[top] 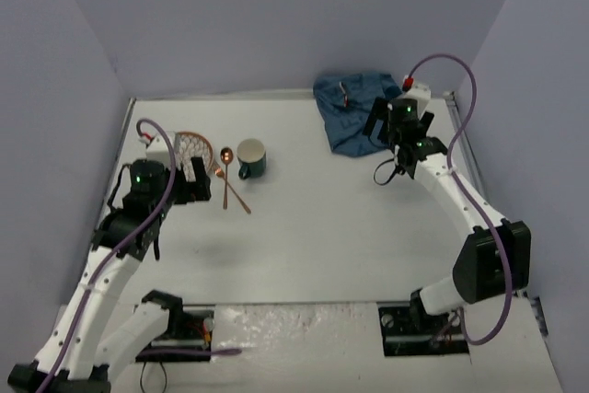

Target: Set the dinner table for one person

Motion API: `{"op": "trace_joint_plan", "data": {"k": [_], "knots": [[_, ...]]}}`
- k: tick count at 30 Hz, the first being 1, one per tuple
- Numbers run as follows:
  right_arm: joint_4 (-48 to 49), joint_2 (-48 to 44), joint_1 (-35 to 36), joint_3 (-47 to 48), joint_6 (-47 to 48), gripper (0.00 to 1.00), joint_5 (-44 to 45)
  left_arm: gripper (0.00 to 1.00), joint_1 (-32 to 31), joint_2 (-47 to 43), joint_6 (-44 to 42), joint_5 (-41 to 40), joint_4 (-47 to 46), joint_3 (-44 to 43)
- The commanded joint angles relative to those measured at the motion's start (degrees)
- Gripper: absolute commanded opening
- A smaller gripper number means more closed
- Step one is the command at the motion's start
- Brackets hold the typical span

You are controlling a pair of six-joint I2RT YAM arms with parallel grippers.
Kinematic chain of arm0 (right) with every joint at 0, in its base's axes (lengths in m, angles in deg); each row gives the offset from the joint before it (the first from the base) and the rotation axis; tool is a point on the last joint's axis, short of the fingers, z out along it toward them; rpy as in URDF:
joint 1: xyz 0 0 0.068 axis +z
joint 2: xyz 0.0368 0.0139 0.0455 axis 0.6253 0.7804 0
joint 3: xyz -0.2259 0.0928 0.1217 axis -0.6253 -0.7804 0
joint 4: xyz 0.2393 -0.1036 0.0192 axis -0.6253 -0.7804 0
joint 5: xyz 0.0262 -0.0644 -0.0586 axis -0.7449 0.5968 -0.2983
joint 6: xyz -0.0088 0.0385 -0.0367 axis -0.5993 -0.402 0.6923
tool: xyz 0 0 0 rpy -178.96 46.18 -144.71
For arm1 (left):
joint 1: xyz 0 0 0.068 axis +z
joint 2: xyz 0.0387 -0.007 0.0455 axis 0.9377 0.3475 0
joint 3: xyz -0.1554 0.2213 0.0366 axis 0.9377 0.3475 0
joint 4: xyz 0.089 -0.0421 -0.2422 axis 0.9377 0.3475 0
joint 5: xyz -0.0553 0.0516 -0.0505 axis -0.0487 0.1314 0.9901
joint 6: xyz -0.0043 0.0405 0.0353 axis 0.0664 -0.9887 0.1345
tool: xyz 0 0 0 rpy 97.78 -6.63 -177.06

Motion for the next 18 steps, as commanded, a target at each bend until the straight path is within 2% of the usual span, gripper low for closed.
{"op": "trace_joint_plan", "data": {"k": [1, 8, 13, 18], "knots": [[7.1, 13.8, -2.4, 8.3, 3.3, 1.0, -4.1, 0.97, -0.2, -3.4, -1.1, 0.2, -10.3, 2.5], [11.7, 27.7, -7.4, 15.3, 12.2, 0.97, -3.0, 0.97, -0.3, -5.0, -1.2, -0.3, -10.0, 3.8], [13.9, 32.3, -10.9, 18.5, 13.7, 0.99, -2.4, 0.97, -0.4, -4.0, -1.2, -0.5, -9.9, 3.7], [15.0, 37.5, -15.6, 22.1, 14.5, 1.0, -7.3, 0.97, -0.4, -3.5, -1.1, -0.3, -9.7, 3.6]]}}
